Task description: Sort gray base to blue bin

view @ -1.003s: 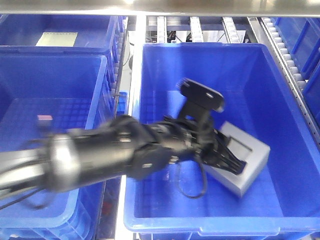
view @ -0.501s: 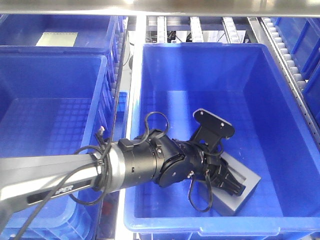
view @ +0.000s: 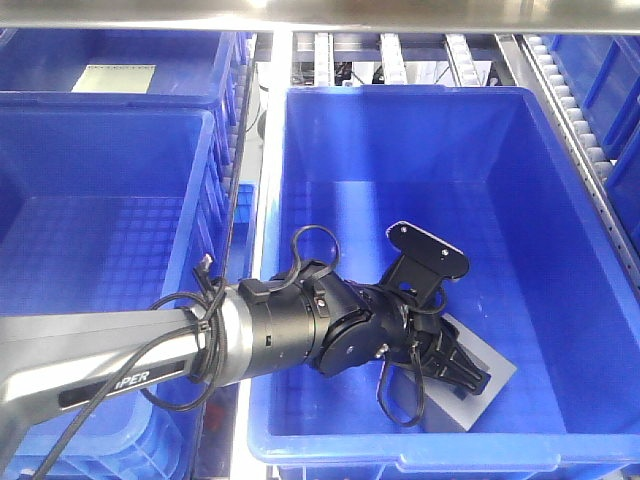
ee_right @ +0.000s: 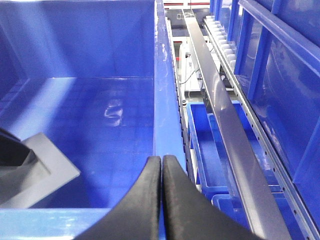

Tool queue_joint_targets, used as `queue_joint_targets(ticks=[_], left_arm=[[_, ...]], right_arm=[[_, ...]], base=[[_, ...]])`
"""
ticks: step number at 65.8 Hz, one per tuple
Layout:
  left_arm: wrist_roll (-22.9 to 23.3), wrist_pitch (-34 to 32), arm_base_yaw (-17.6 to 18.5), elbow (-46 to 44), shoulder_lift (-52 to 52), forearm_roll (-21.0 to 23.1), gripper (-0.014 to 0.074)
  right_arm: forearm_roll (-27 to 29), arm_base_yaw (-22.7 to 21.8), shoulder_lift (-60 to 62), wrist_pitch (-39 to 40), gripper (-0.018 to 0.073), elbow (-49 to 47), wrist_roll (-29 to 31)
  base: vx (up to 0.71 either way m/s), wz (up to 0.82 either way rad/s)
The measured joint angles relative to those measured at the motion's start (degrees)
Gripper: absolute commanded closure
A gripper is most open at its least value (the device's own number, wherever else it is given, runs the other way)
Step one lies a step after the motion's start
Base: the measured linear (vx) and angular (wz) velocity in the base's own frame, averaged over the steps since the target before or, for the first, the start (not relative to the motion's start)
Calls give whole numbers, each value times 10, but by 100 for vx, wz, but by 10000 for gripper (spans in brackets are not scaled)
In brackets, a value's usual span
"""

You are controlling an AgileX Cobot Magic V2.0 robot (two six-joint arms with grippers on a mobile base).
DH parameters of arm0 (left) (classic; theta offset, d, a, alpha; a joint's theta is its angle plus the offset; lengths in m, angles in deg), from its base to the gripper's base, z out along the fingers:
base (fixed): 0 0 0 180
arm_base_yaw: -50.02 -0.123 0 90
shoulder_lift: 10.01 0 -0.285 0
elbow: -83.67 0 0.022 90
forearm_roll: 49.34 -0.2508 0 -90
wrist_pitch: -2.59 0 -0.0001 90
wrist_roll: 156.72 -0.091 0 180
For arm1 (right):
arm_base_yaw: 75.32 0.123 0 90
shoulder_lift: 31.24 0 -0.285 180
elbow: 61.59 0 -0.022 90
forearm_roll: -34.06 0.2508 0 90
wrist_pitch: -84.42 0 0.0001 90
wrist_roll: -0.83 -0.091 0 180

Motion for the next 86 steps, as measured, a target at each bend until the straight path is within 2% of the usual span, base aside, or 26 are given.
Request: queue_joint_targets(ticks=[17, 27, 35, 45, 54, 69, 86], left_arm=[[0, 9, 0, 0, -4, 0, 224], [-5, 39, 0, 0, -26, 0, 263], [-21, 69, 0, 0, -53, 0, 383], [-28, 90, 0, 0, -88, -11, 606], [-35, 92, 0, 0, -112, -31, 604], [-42, 110, 0, 13, -156, -37, 604], [-43, 87, 0, 137, -295, -39, 604]], right_arm=[[0, 0, 0, 0, 564, 0, 0], [0, 0, 0, 0, 564, 0, 0], [0, 0, 0, 0, 564, 0, 0], [0, 0, 0, 0, 564, 0, 0], [0, 0, 0, 0, 564, 0, 0], [0, 0, 0, 0, 564, 0, 0], [0, 0, 0, 0, 564, 0, 0]], base=[[0, 0], [0, 0], [0, 0], [0, 0], [0, 0], [0, 0], [0, 0]])
